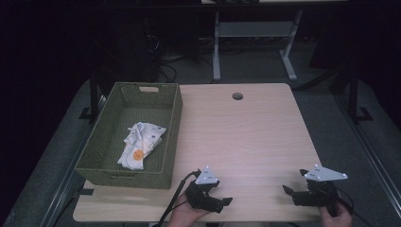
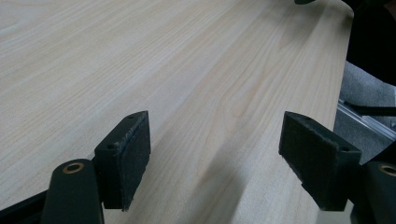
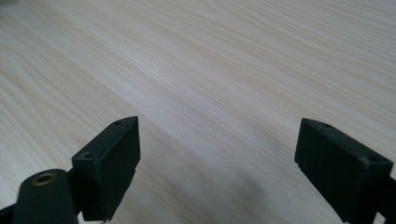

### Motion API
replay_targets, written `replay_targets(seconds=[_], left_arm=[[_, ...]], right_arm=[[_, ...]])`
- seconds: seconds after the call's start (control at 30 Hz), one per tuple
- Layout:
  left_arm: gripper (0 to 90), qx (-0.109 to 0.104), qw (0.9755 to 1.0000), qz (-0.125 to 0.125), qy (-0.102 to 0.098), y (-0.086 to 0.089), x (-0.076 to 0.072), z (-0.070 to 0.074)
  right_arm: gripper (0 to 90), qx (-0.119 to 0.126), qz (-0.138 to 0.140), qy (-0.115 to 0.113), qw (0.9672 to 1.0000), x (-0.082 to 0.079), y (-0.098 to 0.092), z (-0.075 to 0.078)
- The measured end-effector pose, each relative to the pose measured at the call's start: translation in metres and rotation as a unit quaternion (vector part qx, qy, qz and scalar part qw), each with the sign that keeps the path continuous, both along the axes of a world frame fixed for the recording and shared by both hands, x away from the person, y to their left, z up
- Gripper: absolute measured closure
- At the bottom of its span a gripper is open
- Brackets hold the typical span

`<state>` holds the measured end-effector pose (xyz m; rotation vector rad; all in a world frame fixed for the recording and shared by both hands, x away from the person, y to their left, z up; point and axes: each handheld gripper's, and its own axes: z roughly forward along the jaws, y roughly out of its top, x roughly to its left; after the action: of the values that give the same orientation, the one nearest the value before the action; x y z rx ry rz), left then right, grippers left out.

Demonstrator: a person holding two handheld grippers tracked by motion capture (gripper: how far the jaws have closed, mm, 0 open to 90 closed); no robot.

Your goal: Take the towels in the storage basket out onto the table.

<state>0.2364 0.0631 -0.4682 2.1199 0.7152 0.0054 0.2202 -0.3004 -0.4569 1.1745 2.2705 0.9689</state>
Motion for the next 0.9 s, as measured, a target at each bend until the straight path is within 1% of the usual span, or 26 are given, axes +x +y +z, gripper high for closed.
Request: replay_targets(seconds=[0.03,0.2,0.27,0.33,0.37,0.4,0.5,0.63,0.67,0.7,0.73,0.77,0.8,0.83,0.9], left_arm=[[25.2,0.002,1.0,0.001,-0.004,0.0,0.0,0.001],[25.2,-0.002,1.0,0.003,-0.001,0.003,0.003,0.002],[25.2,-0.009,0.9999,0.008,0.003,0.005,0.004,0.003],[25.2,-0.01,0.9999,0.005,0.007,0.005,0.005,0.004],[25.1,-0.009,0.9999,0.007,0.005,0.005,0.006,0.005],[24.8,-0.013,0.9998,0.012,0.004,0.006,0.008,0.007],[24.7,-0.017,0.9998,0.014,0.003,0.005,0.011,0.01],[24.6,-0.011,0.9999,0.008,-0.008,0.0,0.018,0.02],[24.3,-0.012,0.9999,0.007,-0.007,-0.004,0.022,0.027],[24.3,-0.012,0.9999,0.007,-0.007,-0.004,0.022,0.027],[24.0,-0.005,0.9998,0.006,-0.018,-0.009,0.025,0.034],[24.0,-0.003,0.9998,0.002,-0.021,-0.011,0.027,0.037],[24.0,-0.003,0.9998,0.002,-0.021,-0.011,0.027,0.037],[24.0,0.003,0.9997,-0.004,-0.026,-0.014,0.029,0.04],[24.0,0.011,0.9993,0.0,-0.036,-0.017,0.033,0.044]], right_arm=[[13.9,0.001,-0.001,0.0,1.0,0.0,-0.001,0.0],[13.9,0.0,-0.002,0.0,1.0,0.0,-0.001,0.0],[13.9,0.002,-0.002,-0.001,1.0,-0.001,0.0,0.0],[13.9,0.0,-0.003,-0.003,1.0,-0.002,0.0,0.001],[13.9,0.001,-0.004,-0.004,1.0,-0.002,0.001,0.001],[13.9,0.0,-0.001,-0.008,1.0,-0.002,0.001,0.001],[13.9,-0.001,-0.003,-0.004,1.0,-0.001,0.001,0.001],[13.9,0.002,-0.005,-0.004,1.0,-0.002,0.001,0.001],[13.9,0.003,-0.006,-0.006,1.0,-0.003,0.001,0.002],[13.9,0.003,-0.006,-0.006,1.0,-0.003,0.001,0.002],[13.9,0.004,-0.004,-0.01,0.9999,-0.004,0.002,0.002],[13.9,0.004,-0.003,-0.009,0.9999,-0.005,0.002,0.003],[13.9,0.004,-0.003,-0.009,0.9999,-0.005,0.002,0.003],[13.9,0.005,-0.001,-0.01,0.9999,-0.005,0.003,0.003],[14.0,0.001,0.001,-0.01,0.9999,-0.005,0.004,0.003]])
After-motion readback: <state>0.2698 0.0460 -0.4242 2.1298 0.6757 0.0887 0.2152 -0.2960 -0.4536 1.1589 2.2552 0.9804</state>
